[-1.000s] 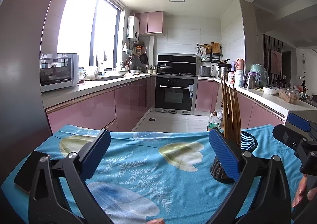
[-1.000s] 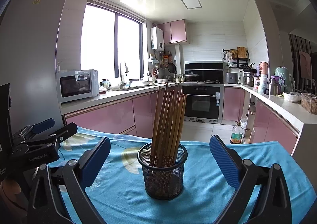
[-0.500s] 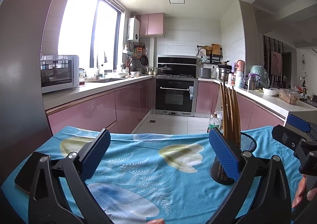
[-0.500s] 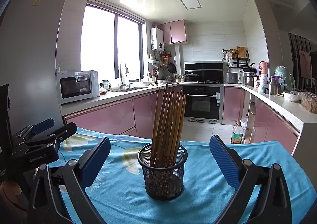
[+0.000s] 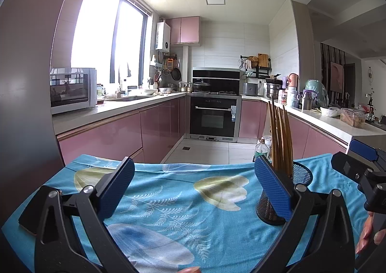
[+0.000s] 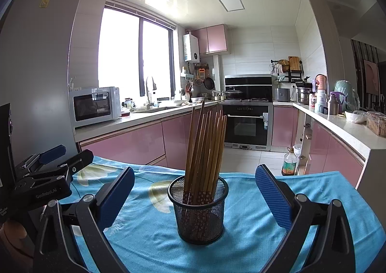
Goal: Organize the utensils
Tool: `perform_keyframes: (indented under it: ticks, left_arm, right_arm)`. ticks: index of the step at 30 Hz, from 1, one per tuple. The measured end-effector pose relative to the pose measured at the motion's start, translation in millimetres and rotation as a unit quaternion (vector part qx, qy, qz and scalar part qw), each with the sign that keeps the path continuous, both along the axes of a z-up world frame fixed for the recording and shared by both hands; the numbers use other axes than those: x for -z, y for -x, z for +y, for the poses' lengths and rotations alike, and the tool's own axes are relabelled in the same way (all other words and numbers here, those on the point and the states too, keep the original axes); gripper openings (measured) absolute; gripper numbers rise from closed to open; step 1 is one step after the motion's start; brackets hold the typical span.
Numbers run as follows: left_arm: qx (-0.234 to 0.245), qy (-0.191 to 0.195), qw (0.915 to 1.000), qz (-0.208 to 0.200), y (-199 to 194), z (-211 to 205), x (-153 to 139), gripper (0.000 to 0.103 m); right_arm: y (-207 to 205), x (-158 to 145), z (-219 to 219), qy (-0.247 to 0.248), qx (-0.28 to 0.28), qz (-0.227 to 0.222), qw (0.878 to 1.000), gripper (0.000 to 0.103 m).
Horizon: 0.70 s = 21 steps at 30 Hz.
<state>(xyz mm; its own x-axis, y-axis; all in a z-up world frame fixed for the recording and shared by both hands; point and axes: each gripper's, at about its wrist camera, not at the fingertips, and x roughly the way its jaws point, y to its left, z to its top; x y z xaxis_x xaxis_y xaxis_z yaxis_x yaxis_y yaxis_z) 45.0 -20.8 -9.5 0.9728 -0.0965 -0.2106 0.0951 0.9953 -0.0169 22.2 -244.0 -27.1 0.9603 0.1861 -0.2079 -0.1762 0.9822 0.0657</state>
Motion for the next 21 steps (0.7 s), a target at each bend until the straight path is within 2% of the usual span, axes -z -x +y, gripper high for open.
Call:
perform_keyframes:
  ticks: [21]
  left_arm:
    - [-0.005,0.000,1.0000,-0.004,-0.5,2.1,-5.0,0.098]
  right_arm:
    - [-0.2,0.0,0.2,-0.003,0.000,0.001,1.000,0.097]
